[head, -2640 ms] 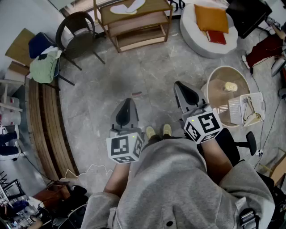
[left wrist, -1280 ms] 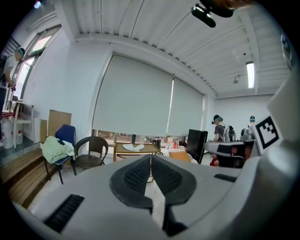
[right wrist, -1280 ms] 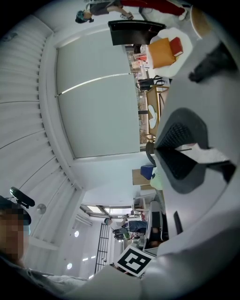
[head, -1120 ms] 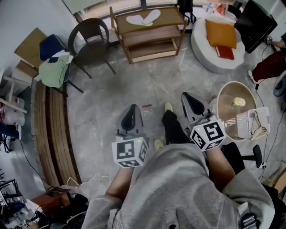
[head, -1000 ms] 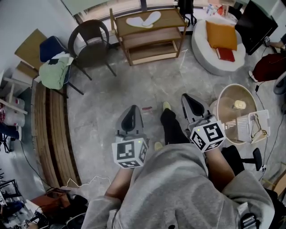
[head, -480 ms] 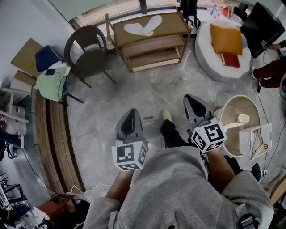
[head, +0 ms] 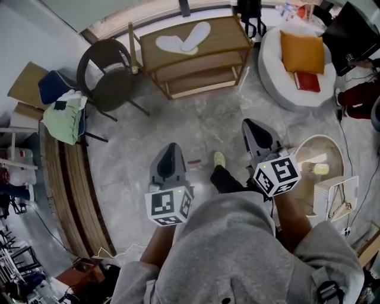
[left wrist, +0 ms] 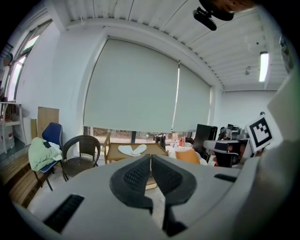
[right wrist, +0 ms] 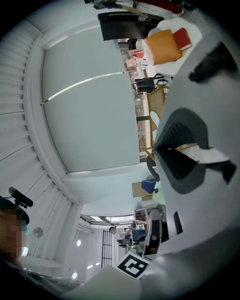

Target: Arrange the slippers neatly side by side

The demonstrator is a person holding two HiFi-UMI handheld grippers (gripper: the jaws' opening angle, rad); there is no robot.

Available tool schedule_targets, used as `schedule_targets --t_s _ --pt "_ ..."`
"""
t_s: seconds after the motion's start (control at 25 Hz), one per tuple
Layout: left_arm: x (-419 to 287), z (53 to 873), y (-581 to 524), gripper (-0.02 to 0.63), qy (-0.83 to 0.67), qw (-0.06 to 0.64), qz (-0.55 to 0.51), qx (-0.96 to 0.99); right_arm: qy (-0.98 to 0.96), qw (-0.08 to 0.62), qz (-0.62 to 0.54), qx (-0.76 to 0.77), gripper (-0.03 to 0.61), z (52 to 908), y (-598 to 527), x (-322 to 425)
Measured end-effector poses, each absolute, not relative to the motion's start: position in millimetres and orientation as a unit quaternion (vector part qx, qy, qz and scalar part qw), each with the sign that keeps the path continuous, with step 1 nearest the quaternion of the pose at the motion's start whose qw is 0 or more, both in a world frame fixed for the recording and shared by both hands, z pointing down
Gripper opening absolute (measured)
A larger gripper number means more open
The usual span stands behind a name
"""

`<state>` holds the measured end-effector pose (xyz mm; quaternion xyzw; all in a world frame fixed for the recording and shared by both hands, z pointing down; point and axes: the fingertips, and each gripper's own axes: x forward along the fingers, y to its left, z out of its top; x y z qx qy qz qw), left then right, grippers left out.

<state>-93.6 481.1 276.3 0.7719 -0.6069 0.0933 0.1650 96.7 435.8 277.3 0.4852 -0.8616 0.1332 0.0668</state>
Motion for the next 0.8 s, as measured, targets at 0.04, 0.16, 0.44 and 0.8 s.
schedule_targets --t_s 0.04,0.16,0.44,0.8 --pt "-91.6 274.5 472.0 0.020 -0.608 0.165 0.094 0.771 -0.862 0.066 0.135 0.484 0.024 276.5 426.2 98.3" --pt "-84.0 271.7 446.8 0.020 -0.610 0.166 0.095 0.769 -0.863 0.064 0.139 0.481 0.024 275.9 399.3 104.9" --pt "-70.5 269.5 390.1 0.021 -0.619 0.163 0.100 0.762 -0.867 0.052 0.144 0.475 0.025 273.8 337.5 118.5" --pt "-52.1 269.7 351.7 0.020 -0.620 0.158 0.104 0.761 -0.872 0.042 0.145 0.466 0.025 274.0 298.7 128.2"
